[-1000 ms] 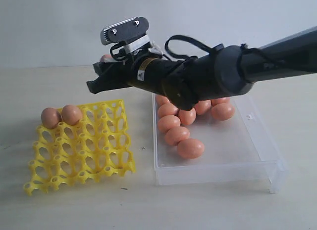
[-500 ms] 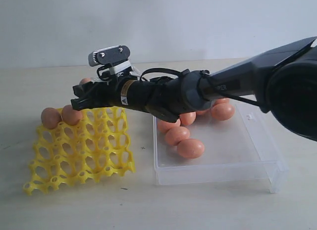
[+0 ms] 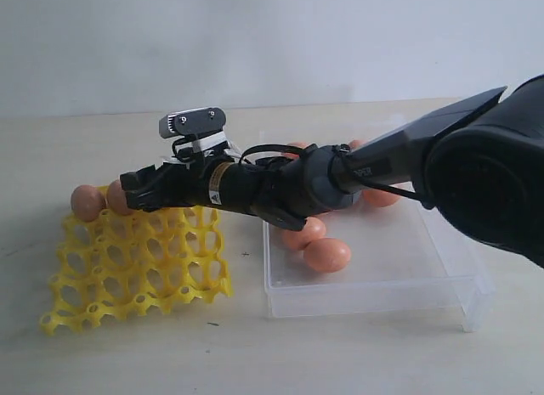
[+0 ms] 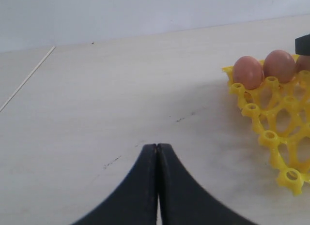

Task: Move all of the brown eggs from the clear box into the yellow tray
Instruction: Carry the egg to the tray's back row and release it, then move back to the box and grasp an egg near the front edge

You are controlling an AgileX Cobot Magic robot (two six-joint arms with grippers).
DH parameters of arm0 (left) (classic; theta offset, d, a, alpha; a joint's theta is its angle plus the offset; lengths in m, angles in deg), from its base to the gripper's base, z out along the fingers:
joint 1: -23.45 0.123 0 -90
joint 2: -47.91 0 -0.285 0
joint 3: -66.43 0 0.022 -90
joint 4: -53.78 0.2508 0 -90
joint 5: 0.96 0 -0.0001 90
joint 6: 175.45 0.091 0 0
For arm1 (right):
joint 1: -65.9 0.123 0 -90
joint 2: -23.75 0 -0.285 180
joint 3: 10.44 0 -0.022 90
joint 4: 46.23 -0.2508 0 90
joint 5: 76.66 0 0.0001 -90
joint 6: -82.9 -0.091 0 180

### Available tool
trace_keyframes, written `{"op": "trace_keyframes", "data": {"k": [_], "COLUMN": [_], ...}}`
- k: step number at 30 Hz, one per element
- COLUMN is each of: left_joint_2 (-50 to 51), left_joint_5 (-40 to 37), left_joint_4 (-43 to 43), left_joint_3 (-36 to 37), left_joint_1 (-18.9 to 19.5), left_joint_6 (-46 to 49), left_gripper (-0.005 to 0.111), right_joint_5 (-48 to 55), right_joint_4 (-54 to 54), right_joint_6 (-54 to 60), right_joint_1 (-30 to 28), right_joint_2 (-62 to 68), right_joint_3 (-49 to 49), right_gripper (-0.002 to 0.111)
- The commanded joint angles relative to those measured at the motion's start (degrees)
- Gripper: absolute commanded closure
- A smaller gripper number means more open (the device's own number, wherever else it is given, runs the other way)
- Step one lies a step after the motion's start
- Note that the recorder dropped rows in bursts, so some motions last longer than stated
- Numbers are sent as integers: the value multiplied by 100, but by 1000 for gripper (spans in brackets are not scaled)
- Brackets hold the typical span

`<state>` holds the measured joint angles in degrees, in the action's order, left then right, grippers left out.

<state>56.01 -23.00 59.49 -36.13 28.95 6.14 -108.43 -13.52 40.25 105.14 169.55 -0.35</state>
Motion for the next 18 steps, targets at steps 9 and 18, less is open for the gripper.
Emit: {"op": "trace_keyframes", "data": {"k": [9, 18], "left_joint_2": [-32, -32], "left_joint_5": [47, 47], "left_joint_4": [7, 7], "left_joint_3": [-23, -23], "left_joint_1": [-37, -37], "left_joint_6": [-30, -30], "left_gripper": [107, 107], "right_joint_5": [3260, 6762], "right_joint_4": [416, -2240], "right_joint_6": [-573, 4351], "right_joint_1": [-155, -540], "right_joint_2": [-2371, -3576], "right_joint_3": [-542, -891], "right_gripper": [96, 108]}}
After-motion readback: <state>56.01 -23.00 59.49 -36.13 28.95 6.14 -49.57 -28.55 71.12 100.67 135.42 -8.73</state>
